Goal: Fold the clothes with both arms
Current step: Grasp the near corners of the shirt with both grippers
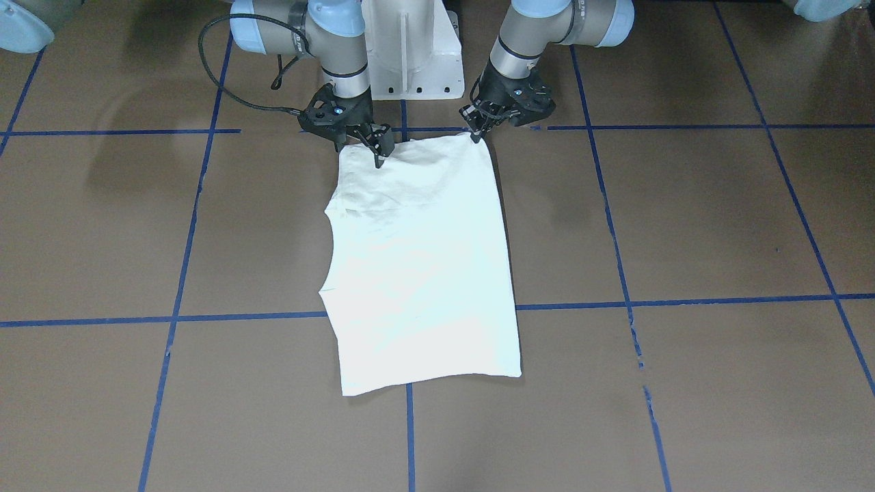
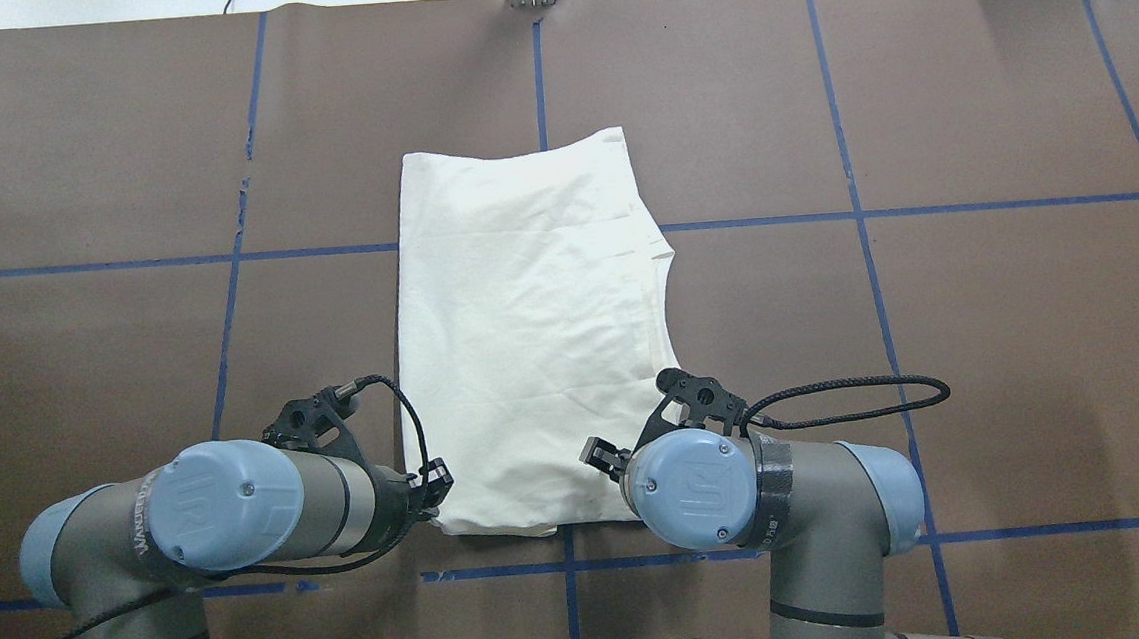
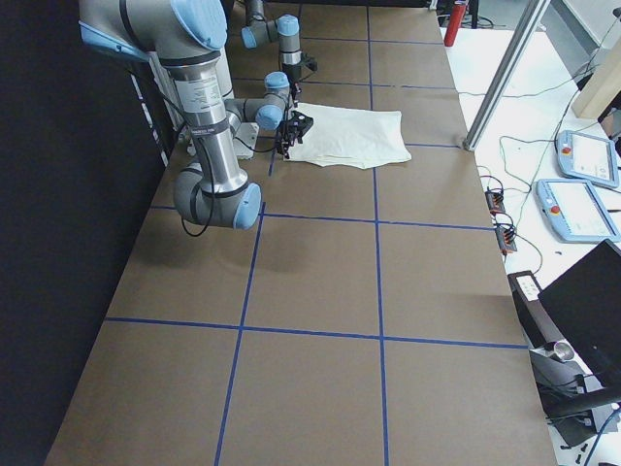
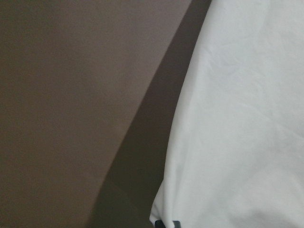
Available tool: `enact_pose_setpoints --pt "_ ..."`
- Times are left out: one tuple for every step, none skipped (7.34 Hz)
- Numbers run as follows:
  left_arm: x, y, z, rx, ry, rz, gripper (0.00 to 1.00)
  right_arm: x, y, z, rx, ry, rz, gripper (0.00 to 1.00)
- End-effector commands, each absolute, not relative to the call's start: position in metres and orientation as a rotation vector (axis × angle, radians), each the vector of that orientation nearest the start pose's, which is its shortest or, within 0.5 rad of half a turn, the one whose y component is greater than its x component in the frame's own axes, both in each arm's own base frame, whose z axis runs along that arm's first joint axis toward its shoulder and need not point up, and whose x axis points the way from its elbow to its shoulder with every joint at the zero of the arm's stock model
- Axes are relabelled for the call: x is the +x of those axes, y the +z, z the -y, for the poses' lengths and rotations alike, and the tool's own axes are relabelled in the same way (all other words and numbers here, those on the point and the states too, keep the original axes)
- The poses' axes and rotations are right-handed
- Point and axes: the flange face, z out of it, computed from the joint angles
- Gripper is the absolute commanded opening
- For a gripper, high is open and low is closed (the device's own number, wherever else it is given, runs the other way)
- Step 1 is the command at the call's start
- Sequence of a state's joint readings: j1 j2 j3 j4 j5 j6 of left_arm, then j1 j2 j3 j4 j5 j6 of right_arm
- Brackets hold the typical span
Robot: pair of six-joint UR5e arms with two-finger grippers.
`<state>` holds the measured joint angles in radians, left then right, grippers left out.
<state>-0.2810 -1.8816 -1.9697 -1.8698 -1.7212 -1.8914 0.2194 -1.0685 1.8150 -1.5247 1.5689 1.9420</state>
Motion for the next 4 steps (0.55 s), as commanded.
enact_pose_setpoints --pt "0.5096 0.2800 0.2701 -0.159 -0.473 -1.013 0.00 -0.5895 0.2662 0.2682 -0.060 0.561 0.804 0.98" --pt "0.5096 0.2800 0.2701 -0.159 -0.473 -1.013 0.00 -0.5895 0.2662 0.2682 -0.061 0.562 0.804 0.75" --pt "0.5104 0.2801 0.2687 -0.160 -0.472 -1.013 0.00 -0.5896 0.2662 0.2679 -0.064 0.561 0.803 0.48" --pt "0.5112 0.2807 0.2681 -0.160 -0.470 -1.011 0.00 -0.5896 0.2662 0.2677 -0.065 0.559 0.803 0.38"
